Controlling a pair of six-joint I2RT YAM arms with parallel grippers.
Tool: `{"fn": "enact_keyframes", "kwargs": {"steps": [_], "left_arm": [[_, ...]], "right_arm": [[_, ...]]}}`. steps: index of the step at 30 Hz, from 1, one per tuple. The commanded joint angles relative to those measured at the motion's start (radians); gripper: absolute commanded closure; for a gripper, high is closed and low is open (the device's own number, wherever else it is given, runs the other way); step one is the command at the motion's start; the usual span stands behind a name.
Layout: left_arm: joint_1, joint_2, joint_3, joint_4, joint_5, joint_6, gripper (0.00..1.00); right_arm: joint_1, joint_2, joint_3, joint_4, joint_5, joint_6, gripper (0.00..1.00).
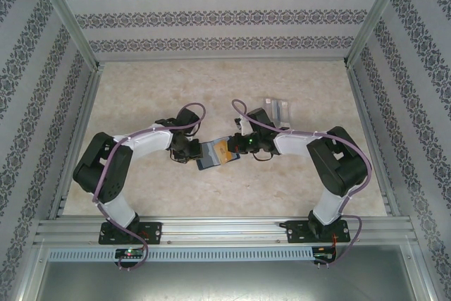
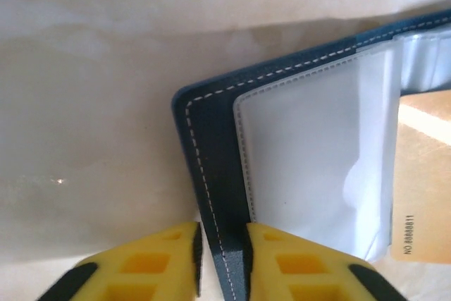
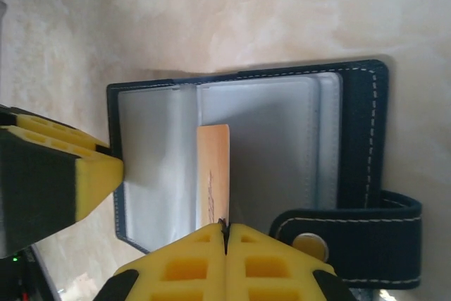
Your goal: Put the credit cards into the card holder
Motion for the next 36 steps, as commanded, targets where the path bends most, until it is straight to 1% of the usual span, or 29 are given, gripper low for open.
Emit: {"fn": "enact_keyframes", "kwargs": {"steps": [1,5,7,11,18,21,23,26,30,33,36], "left_arm": [[-0.011,0.031,0.035,-0.041,-0.014,0.025,0.79],[-0.012,0.052,0.042,-0.042,-0.022,0.026,0.81],[-0.011,0.067,0.06,-0.064,-0.026,0.034,0.83],[-0.011,0.079,0.09,-0.096,-0.056,0.045,0.83],[-0.01,0.077,0.104,-0.097,-0.057,0.043,0.82],[-0.01,0.079,0.106,-0.103,-0.067,0.041,0.82],[-0.009,0.081,0.107,-0.114,-0.08,0.042,0.82],[-0.005,0.073,0.1,-0.122,-0.089,0.048,0.82],[0.009,0.069,0.087,-0.117,-0.086,0.051,0.82],[0.024,0.067,0.076,-0.104,-0.07,0.051,0.83],[0.032,0.06,0.072,-0.104,-0.069,0.057,0.83]], "right_arm": [[0.008,0.012,-0.001,0.038,-0.024,0.046,1.0],[0.01,0.026,-0.004,0.072,-0.03,0.047,1.0],[0.01,0.043,-0.005,0.089,-0.036,0.054,1.0],[0.012,0.08,-0.005,0.149,-0.069,0.089,1.0],[0.018,0.098,-0.012,0.177,-0.065,0.063,1.0],[0.025,0.097,-0.019,0.214,-0.073,0.039,1.0],[0.028,0.102,-0.035,0.277,-0.084,0.036,1.0],[0.03,0.114,-0.046,0.345,-0.115,0.061,1.0],[0.025,0.116,-0.052,0.361,-0.119,0.078,1.0],[0.013,0.121,-0.056,0.409,-0.178,0.134,1.0],[0.001,0.112,-0.067,0.436,-0.197,0.163,1.0]]}}
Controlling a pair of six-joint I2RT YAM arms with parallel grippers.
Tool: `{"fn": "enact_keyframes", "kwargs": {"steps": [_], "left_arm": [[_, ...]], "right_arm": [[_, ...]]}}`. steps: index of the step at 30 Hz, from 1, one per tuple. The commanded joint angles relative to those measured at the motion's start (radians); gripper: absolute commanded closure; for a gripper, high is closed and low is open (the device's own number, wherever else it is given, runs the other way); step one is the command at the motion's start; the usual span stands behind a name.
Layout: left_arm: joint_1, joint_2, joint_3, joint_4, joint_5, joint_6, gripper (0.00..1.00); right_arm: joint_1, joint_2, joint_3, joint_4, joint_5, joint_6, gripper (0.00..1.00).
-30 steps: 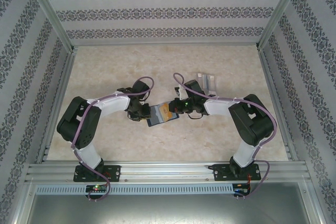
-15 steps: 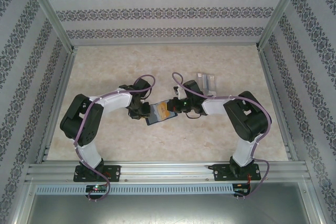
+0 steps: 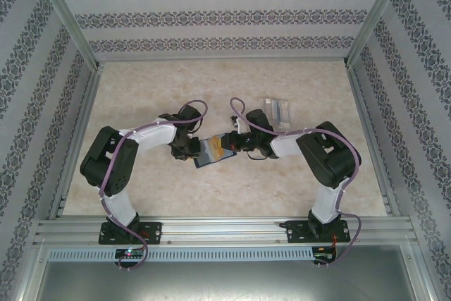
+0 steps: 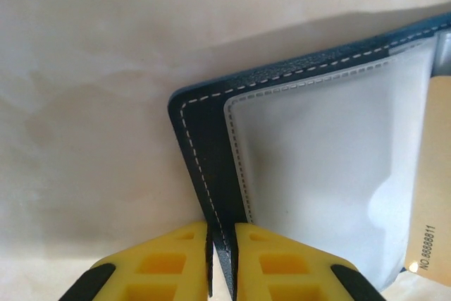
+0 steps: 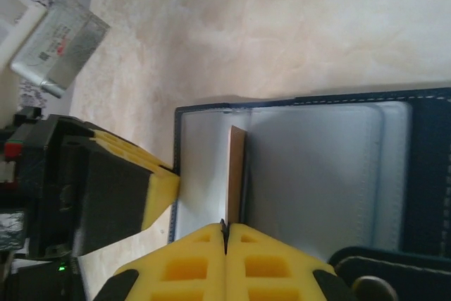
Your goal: Put the credit cards into the card holder
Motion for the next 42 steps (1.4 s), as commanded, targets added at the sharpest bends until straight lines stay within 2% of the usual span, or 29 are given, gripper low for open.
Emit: {"fn": "enact_keyframes", "kwargs": {"steps": [1,8,18,25,42], "left_arm": [[0.017,-0.014,-0.015,-0.007,0.003,0.029,0.82],[0.023,-0.003,-0.002,-0.016,0.007,0.039,0.83],[0.023,-0.001,-0.003,-0.018,0.011,0.04,0.83],[0.023,-0.003,-0.002,-0.023,0.014,0.039,0.83],[0.022,-0.009,-0.011,-0.009,0.025,0.029,0.83]], "right_arm": [[-0.006,0.01,-0.018,0.066,-0.076,0.039,1.0],[-0.022,0.039,-0.023,0.08,-0.08,0.05,1.0],[-0.025,0.0,-0.047,0.016,0.019,0.01,1.0],[-0.04,-0.022,-0.05,0.025,0.012,0.024,1.0],[0.006,0.086,0.003,0.05,-0.022,0.062,1.0]]}}
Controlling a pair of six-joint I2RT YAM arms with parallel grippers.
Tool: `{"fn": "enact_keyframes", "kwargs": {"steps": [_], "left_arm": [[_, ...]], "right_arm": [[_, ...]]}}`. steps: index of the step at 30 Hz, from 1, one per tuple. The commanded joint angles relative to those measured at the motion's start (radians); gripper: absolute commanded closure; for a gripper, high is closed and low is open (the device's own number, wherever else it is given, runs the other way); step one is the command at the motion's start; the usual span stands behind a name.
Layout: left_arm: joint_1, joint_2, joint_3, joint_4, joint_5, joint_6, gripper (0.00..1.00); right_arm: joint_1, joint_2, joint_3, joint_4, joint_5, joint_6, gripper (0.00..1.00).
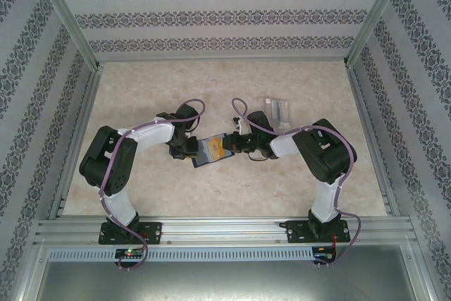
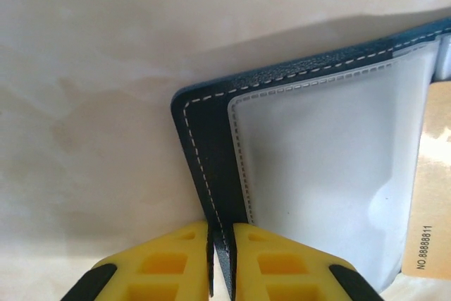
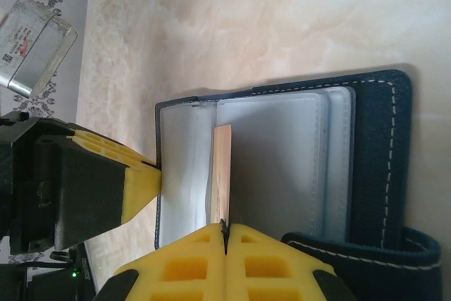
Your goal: Put the credit cards into the card holder
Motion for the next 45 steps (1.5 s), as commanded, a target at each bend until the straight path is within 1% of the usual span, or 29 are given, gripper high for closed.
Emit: {"fn": "enact_keyframes", "kwargs": {"steps": [1,4,7,9,17,22,32,39,45], "left_arm": [[0.003,-0.008,-0.011,0.003,0.009,0.007,0.83],[0.003,-0.009,-0.016,0.003,-0.002,0.003,0.84],[0.002,-0.018,-0.03,0.014,-0.009,-0.003,0.84],[0.002,-0.017,-0.029,0.014,-0.008,-0.004,0.84],[0.002,-0.025,-0.023,0.005,-0.019,0.001,0.84],[0.002,-0.025,-0.017,-0.005,-0.019,0.005,0.84],[0.003,-0.011,-0.007,-0.006,-0.014,0.007,0.84],[0.002,-0.004,-0.002,-0.005,-0.011,0.009,0.85],[0.003,-0.007,-0.009,-0.007,-0.016,0.009,0.85]], "right_arm": [[0.022,0.027,0.007,0.013,-0.022,0.014,1.0],[0.017,0.024,-0.002,0.05,-0.036,0.037,1.0],[-0.002,0.043,-0.029,0.201,-0.082,0.121,1.0],[-0.012,0.058,-0.035,0.26,-0.097,0.161,1.0],[-0.007,0.061,-0.041,0.262,-0.094,0.154,1.0],[-0.005,0.066,-0.041,0.234,-0.082,0.125,1.0],[0.016,0.078,-0.055,0.206,-0.07,0.123,1.0],[0.041,0.096,-0.039,0.228,-0.073,0.17,1.0],[0.044,0.099,-0.029,0.292,-0.082,0.222,1.0]]}}
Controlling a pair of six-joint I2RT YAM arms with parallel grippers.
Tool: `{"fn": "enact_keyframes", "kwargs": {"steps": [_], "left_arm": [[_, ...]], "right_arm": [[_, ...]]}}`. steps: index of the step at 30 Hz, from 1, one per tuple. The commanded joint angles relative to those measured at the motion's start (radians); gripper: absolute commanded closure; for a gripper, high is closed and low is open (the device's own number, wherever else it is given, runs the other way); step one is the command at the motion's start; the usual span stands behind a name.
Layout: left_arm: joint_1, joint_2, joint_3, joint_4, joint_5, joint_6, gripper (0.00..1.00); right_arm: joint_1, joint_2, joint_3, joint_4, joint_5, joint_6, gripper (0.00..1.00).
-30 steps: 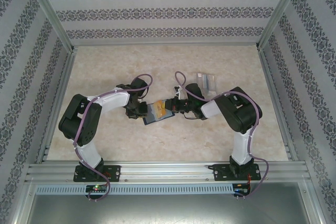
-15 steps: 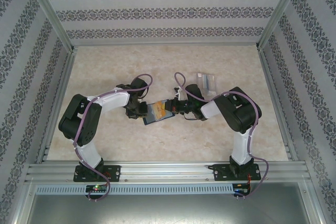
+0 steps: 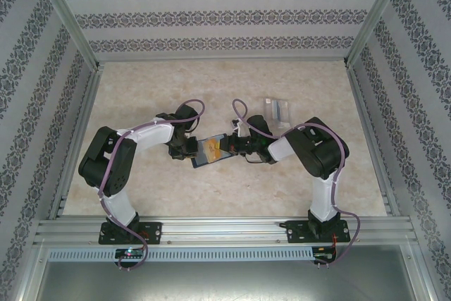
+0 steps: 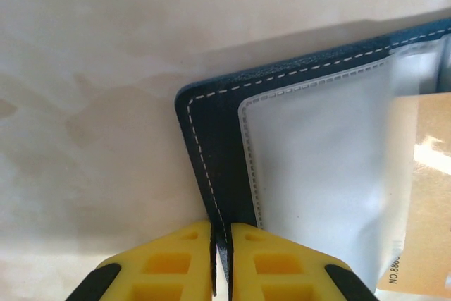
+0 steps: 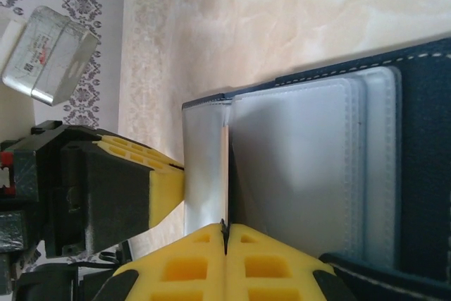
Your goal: Put the credit cards into the card holder
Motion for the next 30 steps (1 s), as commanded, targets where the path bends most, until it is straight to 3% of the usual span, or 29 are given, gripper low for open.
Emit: {"fn": "enact_keyframes", "kwargs": {"steps": [1,30], "left_arm": [[0.002,0.003,0.001,-0.009,-0.006,0.009,0.85],[0.003,0.048,0.042,-0.045,-0.003,0.031,0.91]], "right_arm": [[0.028,0.028,0.013,0.064,-0.022,0.045,1.0],[0.03,0.089,0.053,0.1,-0.033,0.122,1.0]]}}
